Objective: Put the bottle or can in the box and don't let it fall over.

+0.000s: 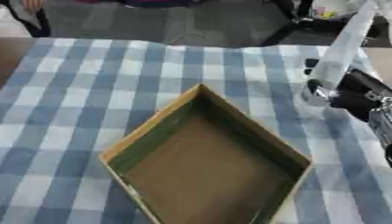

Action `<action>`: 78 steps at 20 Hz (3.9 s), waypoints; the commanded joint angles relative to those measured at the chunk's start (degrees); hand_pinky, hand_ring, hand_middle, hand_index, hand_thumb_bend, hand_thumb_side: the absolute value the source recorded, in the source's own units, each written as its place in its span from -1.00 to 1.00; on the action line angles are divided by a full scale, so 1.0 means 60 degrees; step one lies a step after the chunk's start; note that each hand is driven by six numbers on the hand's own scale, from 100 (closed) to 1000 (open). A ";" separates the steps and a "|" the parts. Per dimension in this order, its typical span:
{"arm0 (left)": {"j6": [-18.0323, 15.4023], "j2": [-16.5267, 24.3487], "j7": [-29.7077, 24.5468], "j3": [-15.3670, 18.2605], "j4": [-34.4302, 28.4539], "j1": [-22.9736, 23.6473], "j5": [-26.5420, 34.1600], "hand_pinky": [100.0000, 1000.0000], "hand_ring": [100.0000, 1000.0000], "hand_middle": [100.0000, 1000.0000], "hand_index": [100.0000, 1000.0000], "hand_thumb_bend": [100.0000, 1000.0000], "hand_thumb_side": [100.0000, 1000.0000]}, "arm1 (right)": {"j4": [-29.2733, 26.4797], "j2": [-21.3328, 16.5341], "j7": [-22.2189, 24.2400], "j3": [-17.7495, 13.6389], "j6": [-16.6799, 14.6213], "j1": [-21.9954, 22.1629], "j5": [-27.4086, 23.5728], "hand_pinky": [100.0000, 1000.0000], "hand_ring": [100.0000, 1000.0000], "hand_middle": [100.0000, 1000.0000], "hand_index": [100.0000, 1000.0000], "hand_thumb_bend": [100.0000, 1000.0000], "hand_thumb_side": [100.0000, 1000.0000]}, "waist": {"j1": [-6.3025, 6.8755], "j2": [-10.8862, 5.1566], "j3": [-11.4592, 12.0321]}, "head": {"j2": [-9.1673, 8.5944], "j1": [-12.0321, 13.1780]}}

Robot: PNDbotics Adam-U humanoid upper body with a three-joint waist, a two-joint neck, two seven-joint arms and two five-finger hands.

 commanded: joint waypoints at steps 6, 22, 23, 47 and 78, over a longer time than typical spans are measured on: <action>-0.0004 0.0155 0.0030 0.0089 -0.0167 -0.0001 0.0027 1.00 0.19 0.50 0.80 -0.98 0.15 | -0.0331 -0.0323 -0.0084 -0.0060 0.0294 -0.0053 -0.0027 0.80 1.00 1.00 -0.97 -1.00 -1.00 | 0.0008 -0.0357 -0.0022 | 0.0010 0.0031; 0.0043 0.0203 0.0057 0.0107 -0.0159 0.0043 0.0064 1.00 0.19 0.50 0.80 -0.98 0.14 | -0.1064 -0.0552 -0.0328 -0.0174 0.0882 -0.0039 -0.0535 0.82 1.00 1.00 -0.97 -1.00 -1.00 | -0.0042 -0.0636 -0.0119 | 0.0194 0.0111; 0.0045 0.0208 0.0061 0.0109 -0.0158 0.0046 0.0068 1.00 0.19 0.50 0.80 -0.98 0.14 | -0.1116 -0.0575 -0.0338 -0.0169 0.0915 -0.0036 -0.0534 0.82 1.00 1.00 -0.97 -1.00 -1.00 | -0.0048 -0.0659 -0.0127 | 0.0206 0.0116; 0.0093 0.0317 0.0110 0.0153 -0.0114 0.0207 0.0149 1.00 0.20 0.50 0.80 -0.99 0.16 | -0.2068 -0.0785 -0.0498 0.0121 0.2293 -0.0252 -0.1132 0.82 1.00 1.00 -0.99 -1.00 -1.00 | -0.0127 -0.1290 -0.0270 | 0.0504 0.0208; 0.0108 0.0395 0.1013 0.0733 0.0104 0.0519 0.0160 1.00 0.20 0.50 0.80 -1.00 0.15 | -0.5223 0.1731 -0.2031 0.1608 0.5902 -0.0970 -0.0520 0.78 1.00 1.00 -0.98 -1.00 -1.00 | -0.0292 -0.1981 -0.0220 | 0.1109 -0.0004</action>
